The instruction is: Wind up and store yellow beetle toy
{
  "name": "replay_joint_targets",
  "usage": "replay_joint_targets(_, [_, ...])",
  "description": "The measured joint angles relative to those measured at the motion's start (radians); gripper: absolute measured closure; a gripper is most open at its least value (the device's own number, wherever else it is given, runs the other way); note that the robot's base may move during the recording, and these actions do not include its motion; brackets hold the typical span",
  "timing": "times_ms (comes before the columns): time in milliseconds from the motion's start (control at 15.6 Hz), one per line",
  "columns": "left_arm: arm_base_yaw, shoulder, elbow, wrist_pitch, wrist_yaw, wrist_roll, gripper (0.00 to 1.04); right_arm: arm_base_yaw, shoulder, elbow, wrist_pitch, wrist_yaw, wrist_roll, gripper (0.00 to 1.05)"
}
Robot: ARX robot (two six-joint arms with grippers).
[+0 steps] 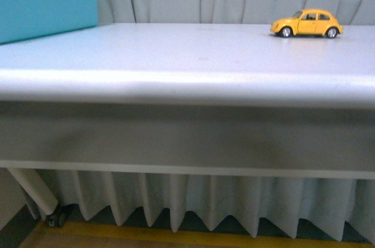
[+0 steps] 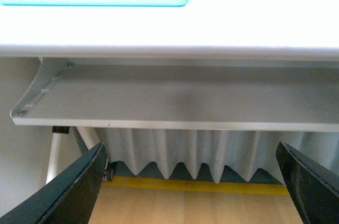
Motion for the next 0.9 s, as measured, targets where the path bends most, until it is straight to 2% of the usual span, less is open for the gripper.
replay_joint_targets(896, [0.0, 0.0, 0.0, 0.003, -0.001, -0.001, 0.07, 0.0, 0.001, 0.0, 0.005, 0.0, 0.002, 0.07])
